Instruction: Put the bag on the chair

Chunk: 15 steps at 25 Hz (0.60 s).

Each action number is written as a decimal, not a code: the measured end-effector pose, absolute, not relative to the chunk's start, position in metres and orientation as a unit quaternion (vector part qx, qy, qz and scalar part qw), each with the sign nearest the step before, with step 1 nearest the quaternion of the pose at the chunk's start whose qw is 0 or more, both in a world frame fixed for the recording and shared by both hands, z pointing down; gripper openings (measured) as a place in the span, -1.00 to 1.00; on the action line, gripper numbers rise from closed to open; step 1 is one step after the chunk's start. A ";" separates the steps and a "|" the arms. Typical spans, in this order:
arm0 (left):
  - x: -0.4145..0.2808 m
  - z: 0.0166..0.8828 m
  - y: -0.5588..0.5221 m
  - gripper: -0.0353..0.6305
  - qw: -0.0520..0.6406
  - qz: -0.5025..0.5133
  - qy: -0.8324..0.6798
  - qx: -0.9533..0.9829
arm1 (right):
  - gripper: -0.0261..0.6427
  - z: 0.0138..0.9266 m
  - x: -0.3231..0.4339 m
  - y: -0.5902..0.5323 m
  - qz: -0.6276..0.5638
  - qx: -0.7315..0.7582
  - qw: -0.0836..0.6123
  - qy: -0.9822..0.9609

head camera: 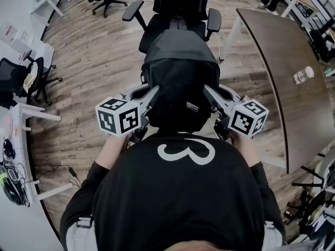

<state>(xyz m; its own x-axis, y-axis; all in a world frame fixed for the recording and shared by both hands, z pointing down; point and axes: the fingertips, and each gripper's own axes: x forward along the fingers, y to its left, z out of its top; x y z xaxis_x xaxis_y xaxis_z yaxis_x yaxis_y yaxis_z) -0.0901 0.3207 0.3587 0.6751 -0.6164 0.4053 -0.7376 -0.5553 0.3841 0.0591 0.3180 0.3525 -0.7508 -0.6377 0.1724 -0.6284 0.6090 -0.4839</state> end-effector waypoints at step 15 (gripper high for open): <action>-0.114 0.378 0.154 -0.77 0.311 0.134 -0.356 0.871 | -0.75 0.370 0.037 0.161 -0.311 -0.388 -0.008 0.867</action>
